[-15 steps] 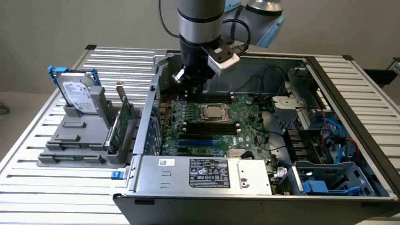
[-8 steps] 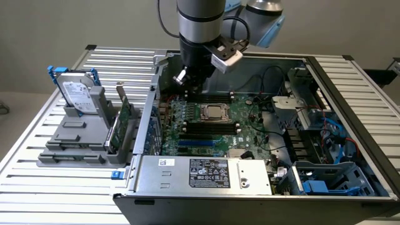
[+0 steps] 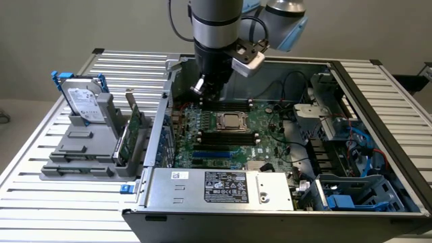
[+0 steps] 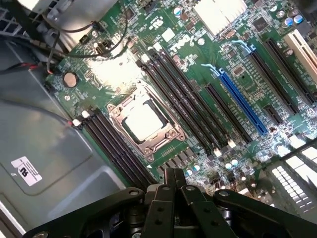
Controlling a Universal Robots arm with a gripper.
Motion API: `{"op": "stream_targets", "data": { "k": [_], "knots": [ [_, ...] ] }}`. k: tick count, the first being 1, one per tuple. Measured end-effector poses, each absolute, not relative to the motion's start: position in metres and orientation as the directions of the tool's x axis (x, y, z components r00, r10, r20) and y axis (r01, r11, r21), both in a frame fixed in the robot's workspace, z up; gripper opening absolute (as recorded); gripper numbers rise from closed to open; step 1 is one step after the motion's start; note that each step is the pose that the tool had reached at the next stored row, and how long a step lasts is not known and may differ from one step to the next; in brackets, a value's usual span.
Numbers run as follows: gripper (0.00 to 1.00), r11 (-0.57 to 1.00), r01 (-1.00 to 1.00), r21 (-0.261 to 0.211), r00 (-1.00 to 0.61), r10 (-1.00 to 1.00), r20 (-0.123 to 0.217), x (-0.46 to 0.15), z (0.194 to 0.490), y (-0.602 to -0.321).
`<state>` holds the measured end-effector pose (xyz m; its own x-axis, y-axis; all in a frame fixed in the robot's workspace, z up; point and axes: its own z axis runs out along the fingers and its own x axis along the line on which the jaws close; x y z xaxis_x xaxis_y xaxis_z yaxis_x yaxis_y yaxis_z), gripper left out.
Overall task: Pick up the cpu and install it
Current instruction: 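Install the first cpu locking lever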
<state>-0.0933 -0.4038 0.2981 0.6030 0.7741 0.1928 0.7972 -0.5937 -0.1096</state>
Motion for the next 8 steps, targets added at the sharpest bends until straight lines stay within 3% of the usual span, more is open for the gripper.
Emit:
{"op": "stream_targets", "data": {
  "k": [8],
  "knots": [
    [0.11,-0.471,0.875,-0.11,0.484,0.854,0.193,-0.0932,0.2928,-0.4038]
  ]
}}
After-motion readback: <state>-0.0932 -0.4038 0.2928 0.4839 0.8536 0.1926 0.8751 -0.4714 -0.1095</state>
